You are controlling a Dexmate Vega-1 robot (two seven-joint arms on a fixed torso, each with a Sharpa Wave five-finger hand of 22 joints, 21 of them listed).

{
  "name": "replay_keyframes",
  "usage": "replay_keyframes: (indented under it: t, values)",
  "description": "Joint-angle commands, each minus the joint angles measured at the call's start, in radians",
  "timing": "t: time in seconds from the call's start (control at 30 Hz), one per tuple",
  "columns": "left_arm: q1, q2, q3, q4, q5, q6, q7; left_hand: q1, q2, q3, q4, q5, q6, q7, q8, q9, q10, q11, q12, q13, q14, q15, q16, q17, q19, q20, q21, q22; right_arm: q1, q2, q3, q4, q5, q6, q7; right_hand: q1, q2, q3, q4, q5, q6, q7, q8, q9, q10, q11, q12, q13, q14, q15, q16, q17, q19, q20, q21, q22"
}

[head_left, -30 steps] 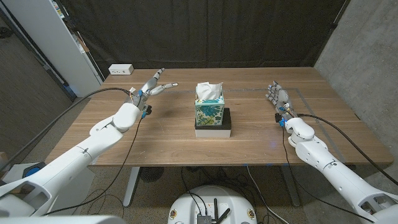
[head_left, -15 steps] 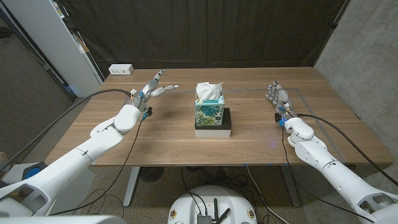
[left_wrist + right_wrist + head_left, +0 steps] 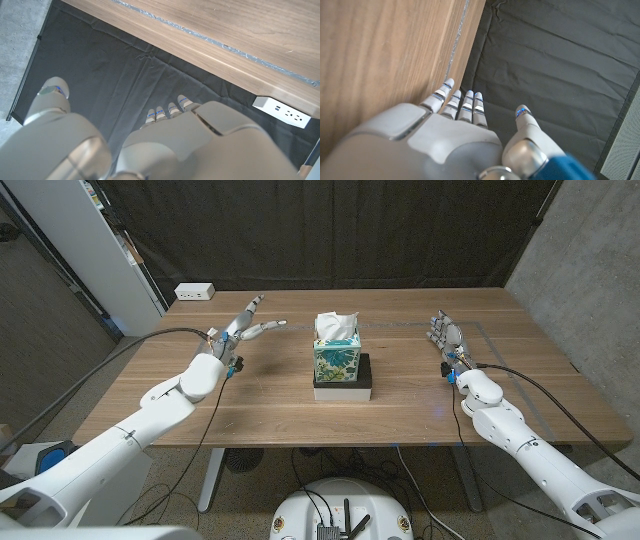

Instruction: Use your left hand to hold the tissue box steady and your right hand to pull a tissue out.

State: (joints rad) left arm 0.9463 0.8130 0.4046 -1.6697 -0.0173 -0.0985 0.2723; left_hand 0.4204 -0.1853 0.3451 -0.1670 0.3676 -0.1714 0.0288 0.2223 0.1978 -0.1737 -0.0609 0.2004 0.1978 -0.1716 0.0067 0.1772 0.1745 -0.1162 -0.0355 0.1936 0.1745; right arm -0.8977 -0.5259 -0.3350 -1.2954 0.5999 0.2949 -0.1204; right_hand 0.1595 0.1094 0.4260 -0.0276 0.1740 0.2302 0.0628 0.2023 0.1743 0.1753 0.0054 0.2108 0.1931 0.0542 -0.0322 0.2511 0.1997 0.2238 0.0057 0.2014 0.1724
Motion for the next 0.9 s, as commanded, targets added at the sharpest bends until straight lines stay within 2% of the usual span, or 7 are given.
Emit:
replay_keyframes:
  t: [0.03, 0.9]
  values:
    - [0.053, 0.018, -0.023, -0.056, -0.003, 0.007, 0.013, 0.013, 0.003, -0.008, 0.002, 0.007, -0.438, 0.001, 0.007, 0.005, -0.3, 0.005, 0.008, 0.003, -0.262, -0.006, 0.007, 0.002, 0.003, -0.005, 0.005, 0.003, -0.002, 0.007, -0.001, 0.008, -0.003, 0.022, 0.004, 0.007, -0.002, -0.001, -0.008, 0.002, 0.01, 0.004, -0.004, 0.006, 0.009, 0.001, -0.003, 0.003, 0.004, 0.005, -0.002, 0.002, 0.007, 0.005, 0.0, 0.002]
    - [0.146, 0.052, -0.059, -0.15, 0.004, 0.015, 0.014, 0.027, 0.008, -0.04, 0.009, 0.023, -0.431, 0.001, 0.01, 0.005, -0.296, -0.001, 0.008, 0.004, -0.259, -0.006, 0.006, 0.002, 0.008, -0.003, 0.005, 0.004, -0.006, 0.005, -0.002, -0.013, -0.021, 0.031, -0.012, 0.008, 0.002, -0.004, -0.018, 0.002, 0.013, 0.006, -0.006, 0.006, 0.012, 0.001, -0.005, 0.003, 0.01, 0.005, -0.006, 0.0, 0.008, 0.005, -0.001, 0.002]
